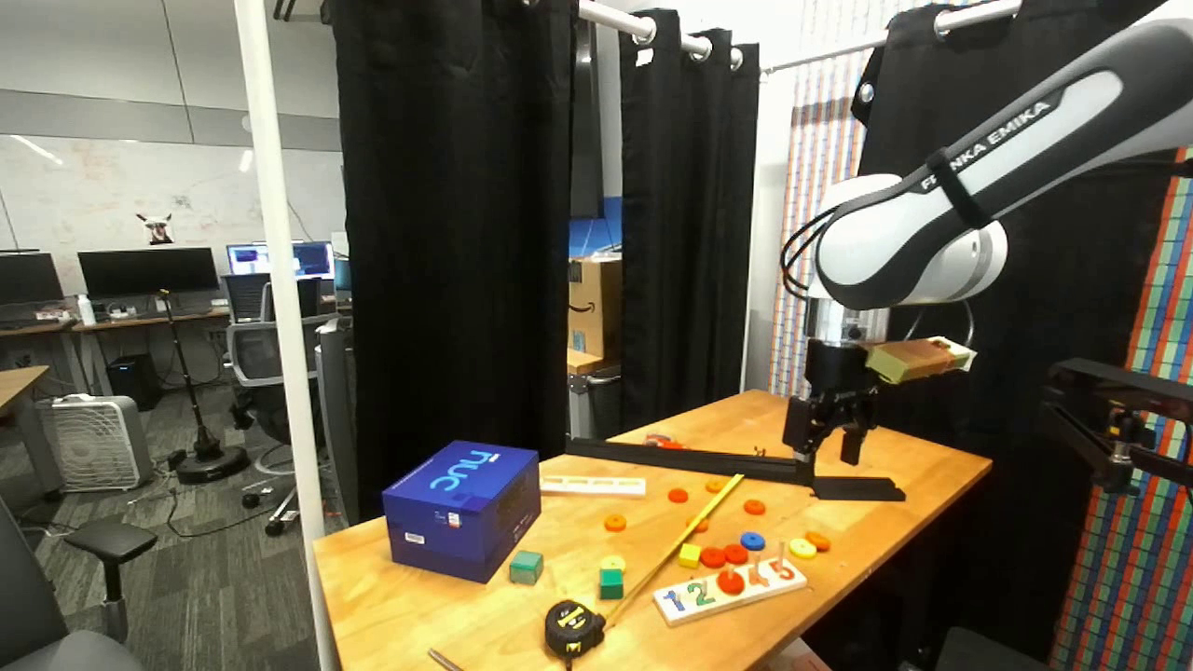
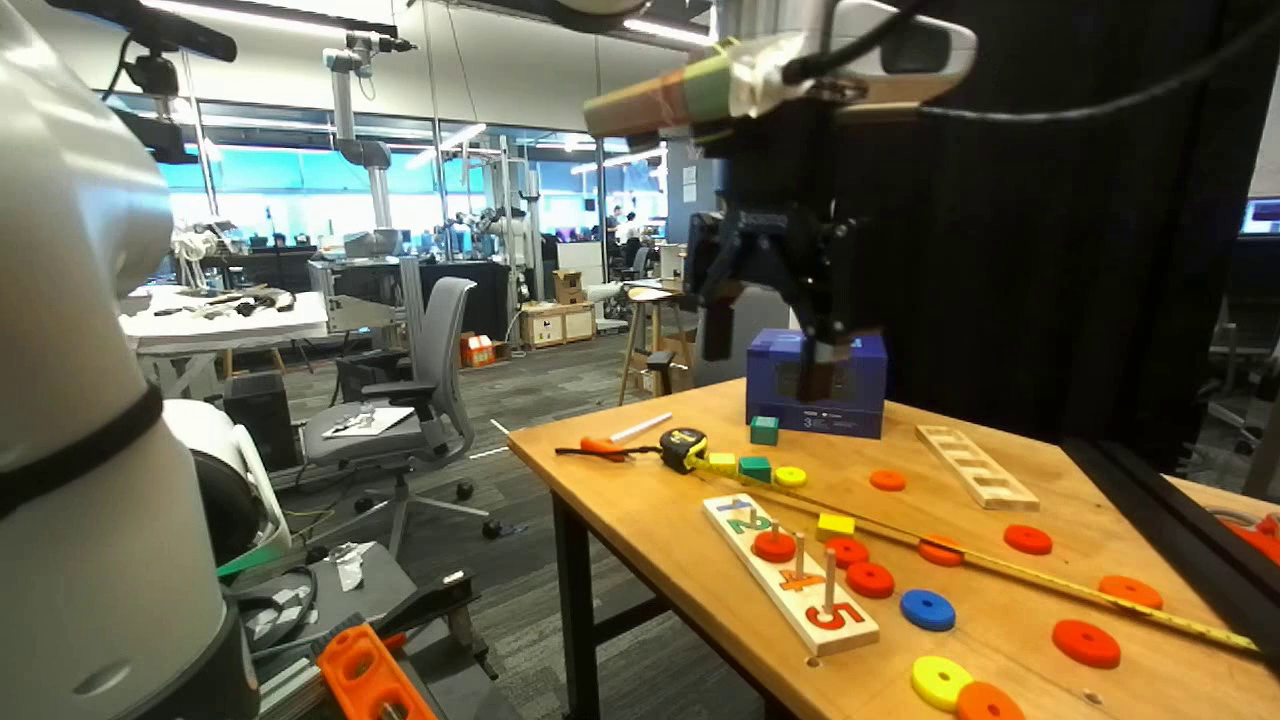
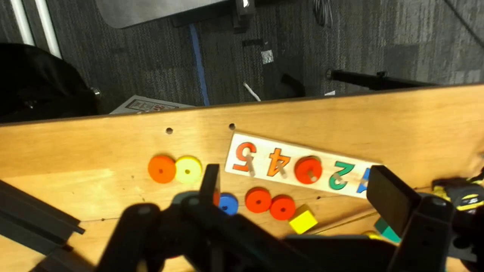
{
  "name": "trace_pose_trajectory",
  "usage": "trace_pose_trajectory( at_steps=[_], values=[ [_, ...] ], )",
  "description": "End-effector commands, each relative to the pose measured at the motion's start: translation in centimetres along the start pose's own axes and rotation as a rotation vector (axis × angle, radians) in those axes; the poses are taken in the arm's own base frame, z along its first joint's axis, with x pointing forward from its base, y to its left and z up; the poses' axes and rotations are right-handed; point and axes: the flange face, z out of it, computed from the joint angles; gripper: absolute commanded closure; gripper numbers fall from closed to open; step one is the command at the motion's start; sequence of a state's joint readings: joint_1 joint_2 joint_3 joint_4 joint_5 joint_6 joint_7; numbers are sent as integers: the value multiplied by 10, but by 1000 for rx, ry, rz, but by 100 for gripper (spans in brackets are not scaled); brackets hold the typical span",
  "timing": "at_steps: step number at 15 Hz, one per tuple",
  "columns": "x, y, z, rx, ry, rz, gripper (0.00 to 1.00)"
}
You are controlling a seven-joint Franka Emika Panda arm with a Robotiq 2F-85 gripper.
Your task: Remove the orange ring from the platform
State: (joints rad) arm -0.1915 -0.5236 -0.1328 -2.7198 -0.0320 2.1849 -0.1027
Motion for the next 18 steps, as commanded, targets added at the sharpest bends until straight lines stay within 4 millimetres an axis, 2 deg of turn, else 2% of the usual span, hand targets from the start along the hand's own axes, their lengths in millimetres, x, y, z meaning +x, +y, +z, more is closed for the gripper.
trace_pose_trajectory(
  at_steps=[1, 4, 7, 12, 13, 18],
  values=[
    [-43, -47, -40, -17, 7, -120, 0],
    [-61, -68, -68, 50, -58, -94, 0],
    [-82, -78, -78, 88, -86, -48, 0],
    [-99, -89, -71, 45, -158, 32, 0],
    [-91, -81, -70, 38, -146, -5, 0],
    [-94, -85, -66, 32, -166, 17, 0]
  ],
)
